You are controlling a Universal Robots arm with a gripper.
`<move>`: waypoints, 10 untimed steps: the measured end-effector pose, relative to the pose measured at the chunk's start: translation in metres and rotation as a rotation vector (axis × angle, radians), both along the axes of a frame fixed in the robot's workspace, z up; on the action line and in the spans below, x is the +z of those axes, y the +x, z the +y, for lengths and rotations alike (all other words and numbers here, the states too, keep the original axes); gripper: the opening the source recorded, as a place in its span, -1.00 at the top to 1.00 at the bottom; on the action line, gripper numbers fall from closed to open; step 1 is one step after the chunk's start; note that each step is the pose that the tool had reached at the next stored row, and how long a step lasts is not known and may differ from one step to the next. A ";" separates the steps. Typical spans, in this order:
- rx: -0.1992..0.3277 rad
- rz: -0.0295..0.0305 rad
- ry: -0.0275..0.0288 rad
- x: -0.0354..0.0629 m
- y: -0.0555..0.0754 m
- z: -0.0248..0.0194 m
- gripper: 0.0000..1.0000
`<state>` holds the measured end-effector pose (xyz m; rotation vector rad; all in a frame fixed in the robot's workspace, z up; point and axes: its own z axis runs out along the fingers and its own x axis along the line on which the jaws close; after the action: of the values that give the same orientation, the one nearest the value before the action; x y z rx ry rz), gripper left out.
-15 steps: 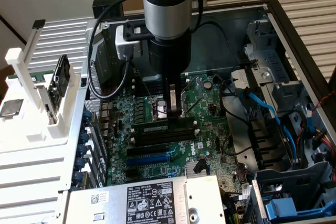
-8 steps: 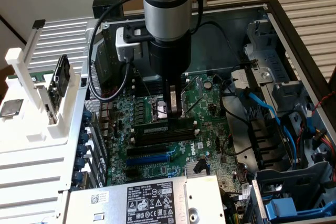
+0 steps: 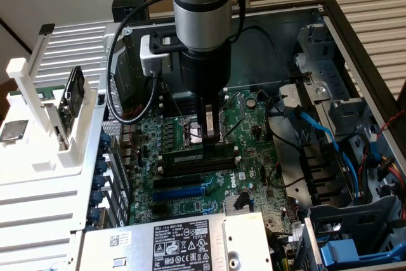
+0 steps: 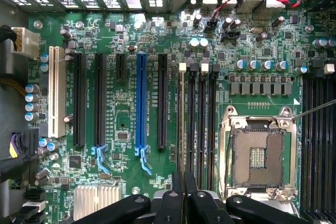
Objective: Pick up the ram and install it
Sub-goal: 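Pick up the ram and move it above insertion slot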
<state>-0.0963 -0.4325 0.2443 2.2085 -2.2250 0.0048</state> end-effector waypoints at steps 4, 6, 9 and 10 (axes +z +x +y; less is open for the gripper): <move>0.000 -0.0002 -0.0007 -0.0002 0.000 0.0002 0.76; 0.000 -0.0001 -0.0020 -0.0005 0.000 0.0019 0.76; 0.001 -0.0001 -0.0026 -0.0006 0.000 0.0020 0.76; 0.000 -0.0001 -0.0027 -0.0007 0.000 0.0020 0.76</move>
<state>-0.0962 -0.4304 0.2436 2.2077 -2.2231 0.0079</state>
